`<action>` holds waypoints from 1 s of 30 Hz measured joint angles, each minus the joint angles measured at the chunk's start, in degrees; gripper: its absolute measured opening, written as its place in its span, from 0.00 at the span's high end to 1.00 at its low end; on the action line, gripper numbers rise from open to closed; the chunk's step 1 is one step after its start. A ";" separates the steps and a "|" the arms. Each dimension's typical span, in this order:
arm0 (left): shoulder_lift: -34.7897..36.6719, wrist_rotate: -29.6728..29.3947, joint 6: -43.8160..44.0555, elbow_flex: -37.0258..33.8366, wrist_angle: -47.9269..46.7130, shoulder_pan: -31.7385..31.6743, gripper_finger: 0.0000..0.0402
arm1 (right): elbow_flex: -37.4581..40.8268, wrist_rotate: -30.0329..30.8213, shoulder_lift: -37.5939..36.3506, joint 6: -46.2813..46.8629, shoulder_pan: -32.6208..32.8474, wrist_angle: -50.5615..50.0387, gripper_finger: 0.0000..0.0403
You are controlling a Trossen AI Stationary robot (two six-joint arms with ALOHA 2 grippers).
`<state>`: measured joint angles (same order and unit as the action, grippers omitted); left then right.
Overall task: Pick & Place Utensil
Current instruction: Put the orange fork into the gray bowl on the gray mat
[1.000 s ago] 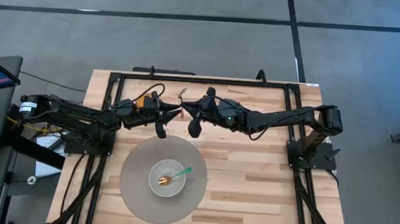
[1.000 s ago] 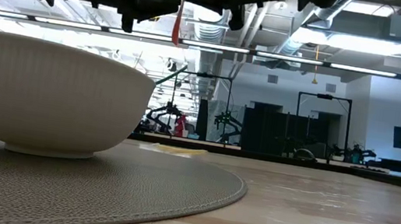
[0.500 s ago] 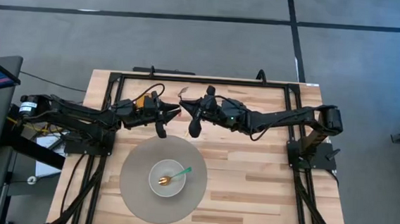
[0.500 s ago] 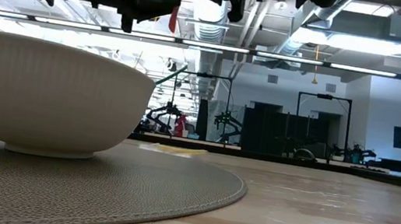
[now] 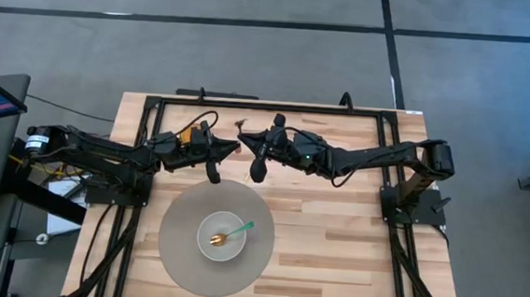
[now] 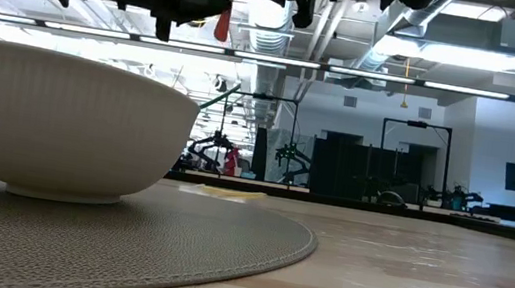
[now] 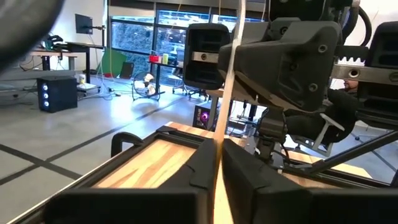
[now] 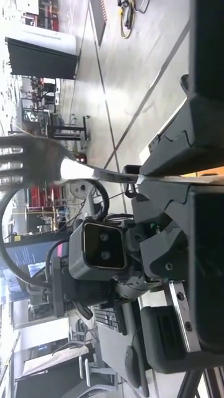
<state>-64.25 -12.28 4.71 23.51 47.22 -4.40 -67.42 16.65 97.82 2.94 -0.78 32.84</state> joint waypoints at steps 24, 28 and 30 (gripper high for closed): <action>0.00 1.84 -1.90 0.00 -0.43 -0.02 0.98 | -0.02 -1.76 -0.07 -0.29 0.04 -1.22 0.96; 0.00 1.84 -1.89 0.01 -0.44 -0.01 0.98 | -0.02 -1.73 -0.07 -2.97 0.00 -1.94 0.90; 0.00 2.00 -1.86 0.02 -0.44 -0.02 0.98 | -0.02 -1.77 -0.07 -2.95 0.00 -2.14 0.86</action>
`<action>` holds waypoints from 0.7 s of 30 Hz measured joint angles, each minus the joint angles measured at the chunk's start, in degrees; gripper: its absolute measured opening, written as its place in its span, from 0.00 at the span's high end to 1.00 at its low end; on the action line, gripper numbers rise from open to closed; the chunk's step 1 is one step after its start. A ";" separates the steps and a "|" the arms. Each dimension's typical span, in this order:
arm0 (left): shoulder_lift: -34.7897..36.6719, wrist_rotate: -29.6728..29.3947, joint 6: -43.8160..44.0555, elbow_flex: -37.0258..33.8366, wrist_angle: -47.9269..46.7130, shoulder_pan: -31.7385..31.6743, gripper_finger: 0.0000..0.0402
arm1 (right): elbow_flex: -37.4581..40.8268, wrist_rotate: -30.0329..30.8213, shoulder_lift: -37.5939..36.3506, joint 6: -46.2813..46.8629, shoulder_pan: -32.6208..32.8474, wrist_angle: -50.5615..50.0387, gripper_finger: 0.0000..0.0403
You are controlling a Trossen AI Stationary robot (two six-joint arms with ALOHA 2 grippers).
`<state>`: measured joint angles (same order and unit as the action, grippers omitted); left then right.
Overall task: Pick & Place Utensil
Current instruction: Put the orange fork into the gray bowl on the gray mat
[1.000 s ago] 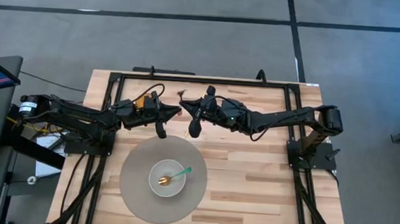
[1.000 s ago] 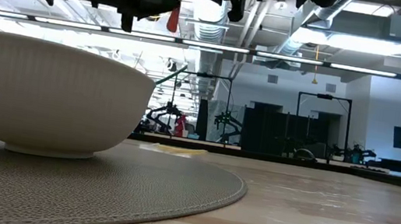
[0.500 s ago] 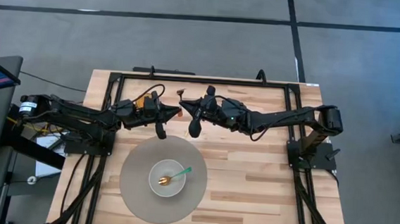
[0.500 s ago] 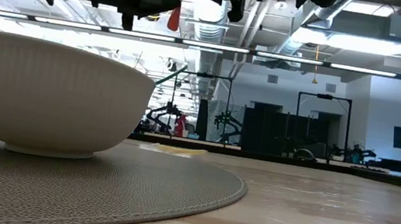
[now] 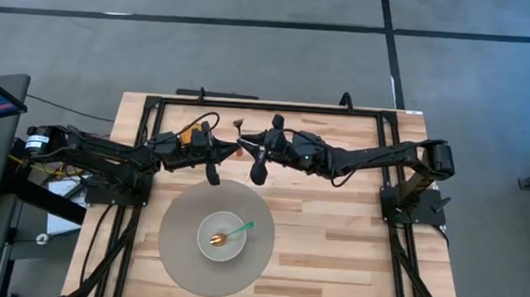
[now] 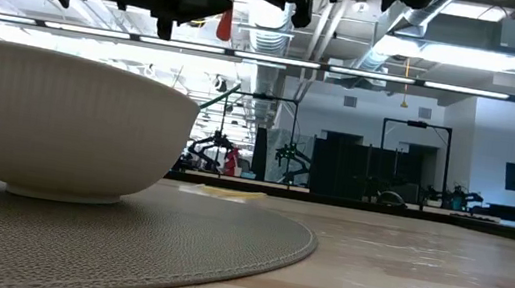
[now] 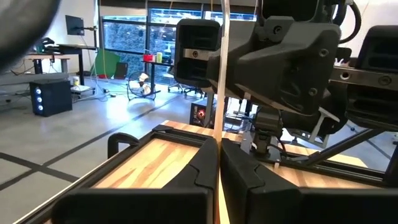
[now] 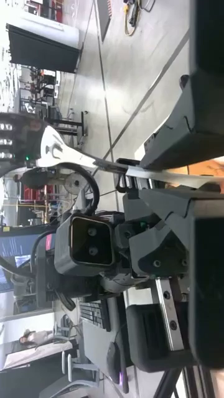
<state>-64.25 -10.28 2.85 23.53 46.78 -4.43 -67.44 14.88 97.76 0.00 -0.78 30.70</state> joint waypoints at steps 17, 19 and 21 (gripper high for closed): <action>11.25 1.14 10.35 0.00 -18.71 1.41 0.98 | 0.00 4.80 -5.85 -0.62 0.07 -14.61 0.69; 13.84 3.37 15.46 -0.02 -25.57 1.97 0.98 | 0.00 5.91 -7.65 -0.61 0.04 -18.86 0.68; 16.26 7.08 21.27 -0.02 -31.12 3.18 0.98 | 0.00 6.14 -8.90 -0.59 0.00 -22.69 0.67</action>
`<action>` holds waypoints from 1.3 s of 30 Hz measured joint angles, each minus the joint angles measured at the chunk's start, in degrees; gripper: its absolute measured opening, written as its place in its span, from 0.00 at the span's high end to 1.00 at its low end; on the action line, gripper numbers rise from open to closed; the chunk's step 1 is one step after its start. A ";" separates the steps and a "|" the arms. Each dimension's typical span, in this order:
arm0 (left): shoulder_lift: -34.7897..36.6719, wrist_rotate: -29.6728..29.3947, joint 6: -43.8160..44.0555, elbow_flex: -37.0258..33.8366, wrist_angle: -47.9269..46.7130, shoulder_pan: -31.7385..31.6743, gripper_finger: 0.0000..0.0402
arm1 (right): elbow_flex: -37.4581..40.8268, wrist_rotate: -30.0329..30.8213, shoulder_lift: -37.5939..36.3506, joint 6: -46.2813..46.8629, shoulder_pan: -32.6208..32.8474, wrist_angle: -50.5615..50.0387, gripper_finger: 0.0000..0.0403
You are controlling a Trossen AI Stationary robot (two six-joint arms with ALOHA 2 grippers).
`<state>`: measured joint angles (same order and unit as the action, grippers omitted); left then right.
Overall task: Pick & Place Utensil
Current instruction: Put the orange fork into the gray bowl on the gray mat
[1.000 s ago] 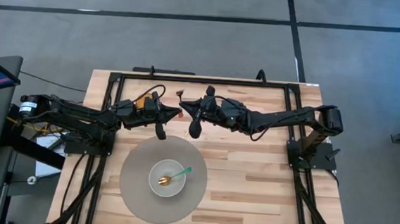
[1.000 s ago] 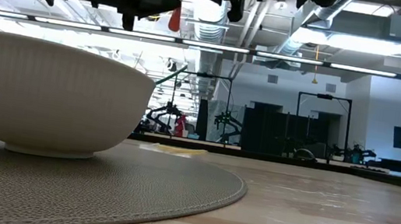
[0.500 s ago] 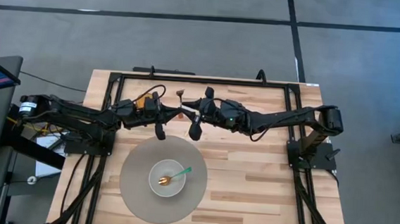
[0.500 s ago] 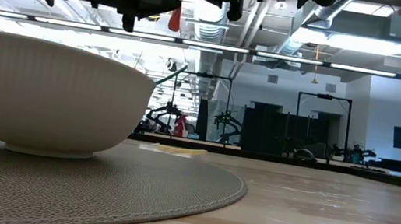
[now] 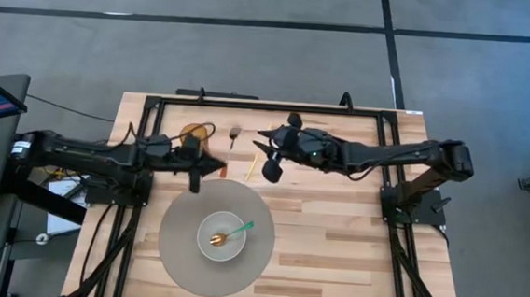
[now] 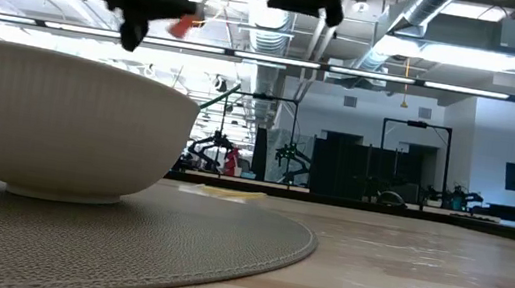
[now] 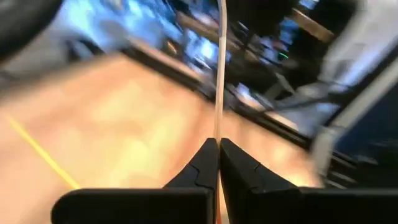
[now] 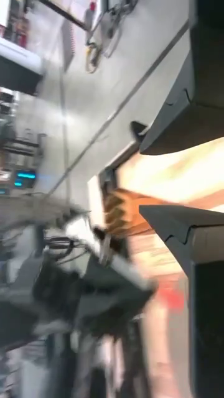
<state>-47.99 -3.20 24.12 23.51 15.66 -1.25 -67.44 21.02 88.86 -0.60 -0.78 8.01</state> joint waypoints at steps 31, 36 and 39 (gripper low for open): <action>-9.78 50.12 81.70 1.96 -15.77 21.61 0.98 | 0.00 -0.03 -2.70 1.70 0.07 -17.66 0.68; -13.83 53.65 80.97 0.89 -15.64 18.94 0.98 | 0.00 -0.04 -2.71 1.70 0.04 -17.62 0.68; -15.00 56.05 78.38 0.21 -15.57 16.28 0.98 | 0.00 -0.04 -2.70 1.69 0.00 -17.39 0.68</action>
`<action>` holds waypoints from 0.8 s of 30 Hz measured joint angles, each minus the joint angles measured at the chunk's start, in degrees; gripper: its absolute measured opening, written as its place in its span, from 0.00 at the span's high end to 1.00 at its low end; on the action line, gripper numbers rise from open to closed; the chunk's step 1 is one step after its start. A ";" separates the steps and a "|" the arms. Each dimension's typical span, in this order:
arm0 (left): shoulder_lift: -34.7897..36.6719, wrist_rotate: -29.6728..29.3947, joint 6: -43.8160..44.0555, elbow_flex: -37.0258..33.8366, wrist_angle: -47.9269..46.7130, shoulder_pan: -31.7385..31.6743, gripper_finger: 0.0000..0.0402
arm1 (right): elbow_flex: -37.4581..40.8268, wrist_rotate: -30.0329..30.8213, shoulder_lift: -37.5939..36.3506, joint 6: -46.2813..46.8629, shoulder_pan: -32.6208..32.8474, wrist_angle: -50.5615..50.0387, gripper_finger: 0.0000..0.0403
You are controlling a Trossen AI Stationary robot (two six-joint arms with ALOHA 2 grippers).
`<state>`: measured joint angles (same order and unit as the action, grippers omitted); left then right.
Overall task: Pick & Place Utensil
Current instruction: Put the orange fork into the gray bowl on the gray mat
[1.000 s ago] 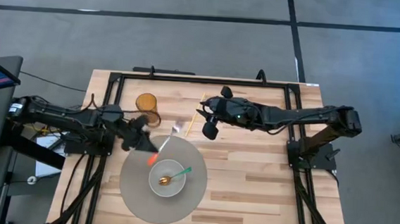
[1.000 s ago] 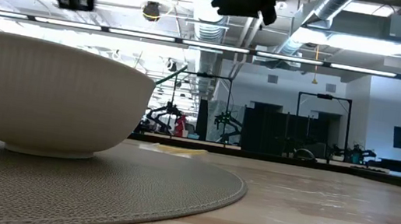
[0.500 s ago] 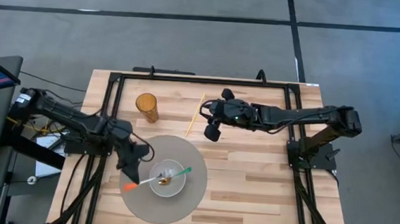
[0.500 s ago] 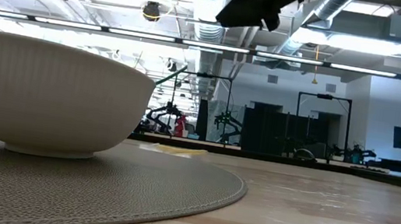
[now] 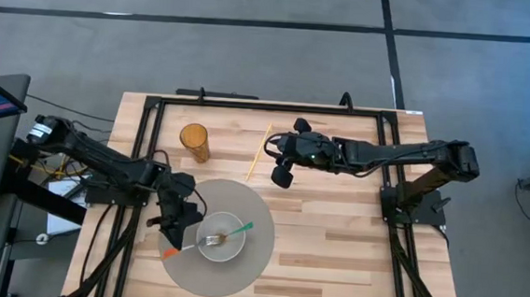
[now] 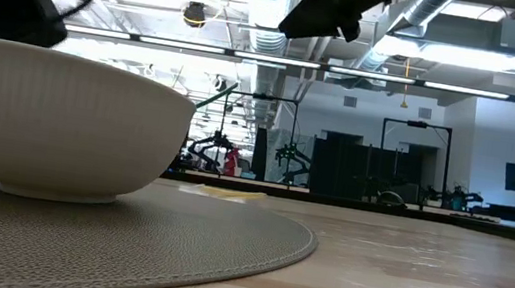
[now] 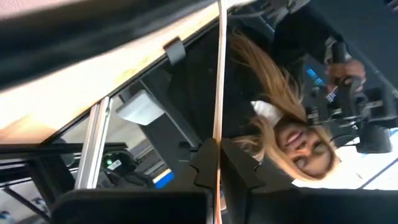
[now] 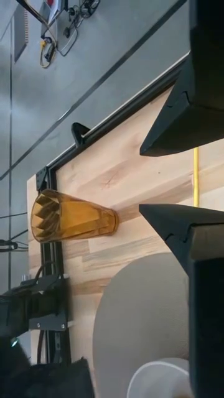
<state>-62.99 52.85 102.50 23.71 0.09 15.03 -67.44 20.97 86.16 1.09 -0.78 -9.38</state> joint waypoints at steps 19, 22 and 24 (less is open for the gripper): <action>-1.48 8.74 -6.30 -1.32 -0.06 -8.83 0.97 | 0.00 -0.04 0.01 -0.01 0.00 -0.01 0.68; -1.48 8.68 -7.76 -1.32 -0.06 -10.87 0.97 | 0.00 -0.04 0.01 -0.01 0.00 0.05 0.68; -1.48 8.64 -8.46 -1.32 -0.08 -12.43 0.97 | 0.00 -0.07 0.01 -0.01 0.00 0.12 0.68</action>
<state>-64.47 61.49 94.04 22.39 0.01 2.61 -67.44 20.91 86.17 1.08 -0.78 -9.26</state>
